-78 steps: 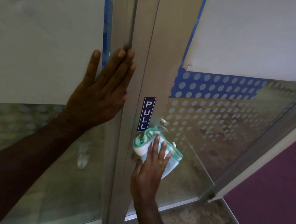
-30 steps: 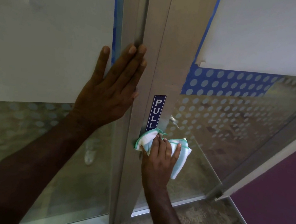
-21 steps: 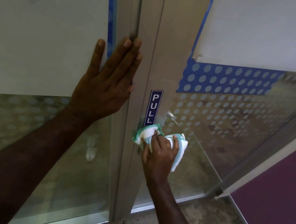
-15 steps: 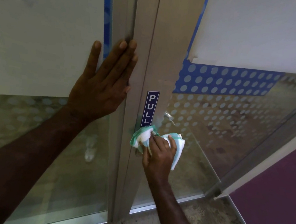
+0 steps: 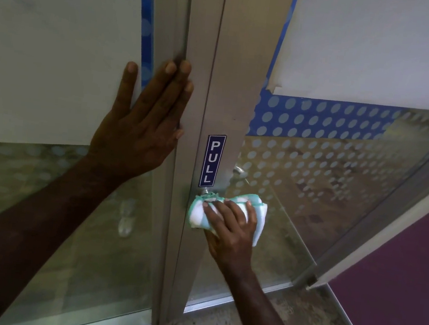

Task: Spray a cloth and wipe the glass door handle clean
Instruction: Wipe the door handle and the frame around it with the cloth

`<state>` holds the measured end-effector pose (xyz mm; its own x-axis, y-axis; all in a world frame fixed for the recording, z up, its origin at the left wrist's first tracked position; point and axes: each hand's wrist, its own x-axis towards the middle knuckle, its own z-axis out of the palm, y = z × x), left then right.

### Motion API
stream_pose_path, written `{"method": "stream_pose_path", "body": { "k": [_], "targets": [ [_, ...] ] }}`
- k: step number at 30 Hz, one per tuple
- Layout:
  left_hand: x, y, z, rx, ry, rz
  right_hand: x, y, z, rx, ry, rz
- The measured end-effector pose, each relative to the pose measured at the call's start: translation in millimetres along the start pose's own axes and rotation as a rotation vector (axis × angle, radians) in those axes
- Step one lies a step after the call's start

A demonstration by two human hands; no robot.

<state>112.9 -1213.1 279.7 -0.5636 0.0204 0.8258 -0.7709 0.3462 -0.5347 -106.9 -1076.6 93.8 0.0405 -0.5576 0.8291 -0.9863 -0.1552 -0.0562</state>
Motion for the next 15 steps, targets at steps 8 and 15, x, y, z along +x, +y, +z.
{"method": "stream_pose_path", "body": {
  "k": [8, 15],
  "targets": [
    [0, 0, 2, -0.02, -0.013, 0.005, 2, 0, -13, 0.07, -0.051, 0.13],
    [-1, -2, 3, -0.019, -0.017, 0.011, 6, 0, -20, 0.045, -0.112, 0.074]
  ]
}}
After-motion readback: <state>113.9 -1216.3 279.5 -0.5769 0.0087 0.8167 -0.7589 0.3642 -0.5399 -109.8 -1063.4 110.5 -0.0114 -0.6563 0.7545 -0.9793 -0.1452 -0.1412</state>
